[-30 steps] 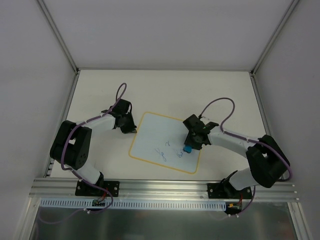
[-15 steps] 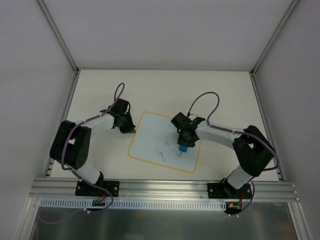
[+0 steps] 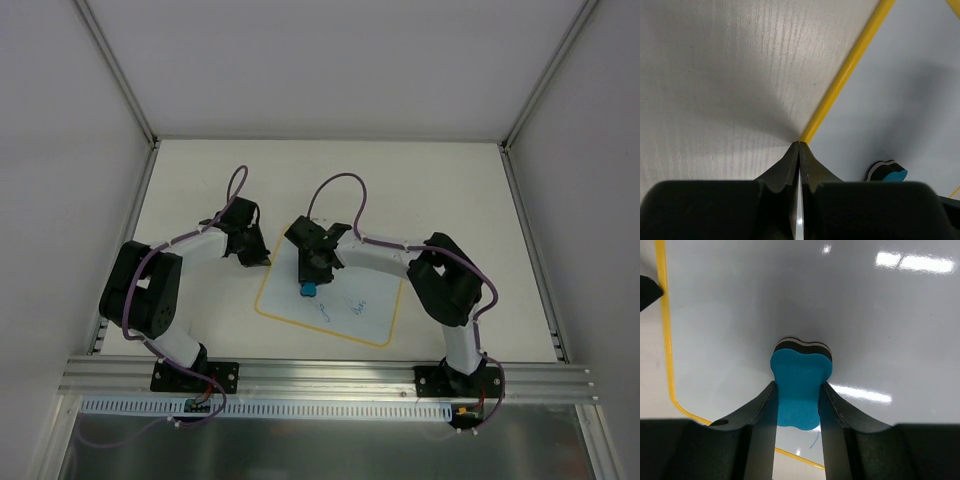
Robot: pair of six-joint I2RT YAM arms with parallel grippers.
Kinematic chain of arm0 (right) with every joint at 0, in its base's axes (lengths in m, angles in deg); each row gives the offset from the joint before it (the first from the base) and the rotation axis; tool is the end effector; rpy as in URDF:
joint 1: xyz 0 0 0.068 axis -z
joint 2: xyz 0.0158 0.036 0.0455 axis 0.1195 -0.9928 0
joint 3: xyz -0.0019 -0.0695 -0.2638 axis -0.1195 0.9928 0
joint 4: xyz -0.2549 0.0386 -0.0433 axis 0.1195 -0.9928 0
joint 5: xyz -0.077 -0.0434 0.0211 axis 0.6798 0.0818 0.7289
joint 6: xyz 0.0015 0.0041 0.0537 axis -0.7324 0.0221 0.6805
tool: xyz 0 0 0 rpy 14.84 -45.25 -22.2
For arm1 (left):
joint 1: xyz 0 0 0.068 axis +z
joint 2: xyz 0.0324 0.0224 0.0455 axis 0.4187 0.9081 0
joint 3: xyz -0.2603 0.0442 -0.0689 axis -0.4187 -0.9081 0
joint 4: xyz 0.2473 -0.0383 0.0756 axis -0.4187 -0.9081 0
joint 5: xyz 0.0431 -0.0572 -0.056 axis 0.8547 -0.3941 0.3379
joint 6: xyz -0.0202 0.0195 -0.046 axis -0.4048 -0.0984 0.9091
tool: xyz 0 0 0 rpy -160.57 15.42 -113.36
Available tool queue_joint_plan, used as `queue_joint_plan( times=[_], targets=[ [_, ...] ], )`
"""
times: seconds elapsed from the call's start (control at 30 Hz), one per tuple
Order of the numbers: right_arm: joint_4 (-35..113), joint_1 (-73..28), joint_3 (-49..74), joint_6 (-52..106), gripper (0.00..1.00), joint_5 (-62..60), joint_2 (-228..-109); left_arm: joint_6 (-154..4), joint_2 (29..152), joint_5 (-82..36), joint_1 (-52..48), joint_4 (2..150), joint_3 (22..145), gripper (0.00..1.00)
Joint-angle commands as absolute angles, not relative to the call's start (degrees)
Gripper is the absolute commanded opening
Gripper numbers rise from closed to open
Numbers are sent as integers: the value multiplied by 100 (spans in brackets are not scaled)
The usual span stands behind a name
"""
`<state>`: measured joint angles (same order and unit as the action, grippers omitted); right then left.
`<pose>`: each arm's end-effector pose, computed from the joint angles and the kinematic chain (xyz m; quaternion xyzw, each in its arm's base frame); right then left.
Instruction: Erase the whiteboard
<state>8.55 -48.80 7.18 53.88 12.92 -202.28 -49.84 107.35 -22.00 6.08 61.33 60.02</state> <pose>0.2374 0.3402 0.1710 -0.1722 0.9577 0.1173 0.1986 0.2920 -0.1033 0.1607 -0.1286 0.9466 -0.1855 0.2301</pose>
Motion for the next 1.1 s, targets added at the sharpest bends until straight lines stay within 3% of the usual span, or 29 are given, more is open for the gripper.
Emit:
queue_joint_plan(
  times=[0.0, 0.33, 0.5, 0.7, 1.07],
  targets=[
    [278, -4781, 1230, 5273, 1, 1410, -20171, -4963, 10732, -2159, 603, 5925, 5881, 0],
    [-259, -4201, 3619, 4763, 0, 1894, -17904, -4990, 10714, -2186, 612, 5925, 5881, 0],
    [-163, -3937, 4044, 5026, 0, 1824, -17409, -5007, 10705, -2229, 612, 5925, 5899, 0],
    [1119, -4156, 4010, 5211, 0, 1068, -17969, -4990, 10705, -2291, 603, 5934, 5890, 0],
    [1270, -5123, 1602, 4606, 0, 832, -19939, -4955, 10662, -2405, 603, 5952, 5864, 0]
  ],
)
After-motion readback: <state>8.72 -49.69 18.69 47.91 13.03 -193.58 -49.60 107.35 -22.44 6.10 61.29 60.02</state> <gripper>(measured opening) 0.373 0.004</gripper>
